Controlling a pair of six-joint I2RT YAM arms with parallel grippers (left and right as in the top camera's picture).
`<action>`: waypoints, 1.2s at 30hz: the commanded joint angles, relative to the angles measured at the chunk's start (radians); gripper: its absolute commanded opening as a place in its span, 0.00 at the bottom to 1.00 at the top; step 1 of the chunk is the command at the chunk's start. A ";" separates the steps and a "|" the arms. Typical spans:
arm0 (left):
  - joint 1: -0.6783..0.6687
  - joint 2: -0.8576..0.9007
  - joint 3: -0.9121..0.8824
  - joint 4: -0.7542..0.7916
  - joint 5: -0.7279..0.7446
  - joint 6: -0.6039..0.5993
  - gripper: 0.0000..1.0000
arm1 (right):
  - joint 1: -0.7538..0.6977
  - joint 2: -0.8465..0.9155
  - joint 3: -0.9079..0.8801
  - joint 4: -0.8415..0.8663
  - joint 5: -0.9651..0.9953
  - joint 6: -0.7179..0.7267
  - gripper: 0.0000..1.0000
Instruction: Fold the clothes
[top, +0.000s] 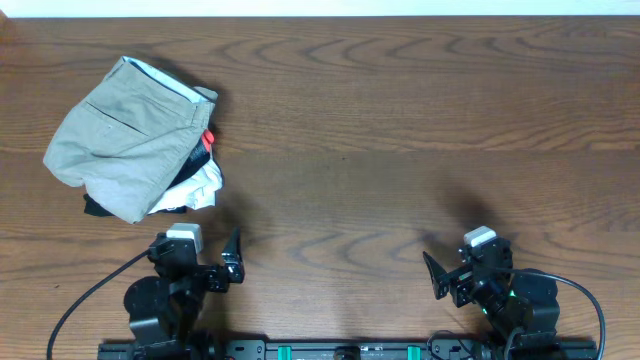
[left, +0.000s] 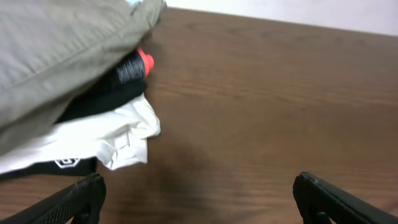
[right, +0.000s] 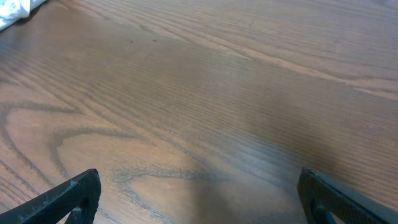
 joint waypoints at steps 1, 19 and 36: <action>-0.005 -0.009 -0.039 0.005 0.009 0.028 0.98 | -0.009 -0.008 -0.003 0.000 -0.003 -0.011 0.99; -0.004 -0.008 -0.084 0.024 0.009 0.028 0.98 | -0.009 -0.008 -0.003 0.000 -0.003 -0.011 0.99; -0.004 -0.008 -0.084 0.024 0.009 0.028 0.98 | -0.009 -0.008 -0.003 0.000 -0.003 -0.011 0.99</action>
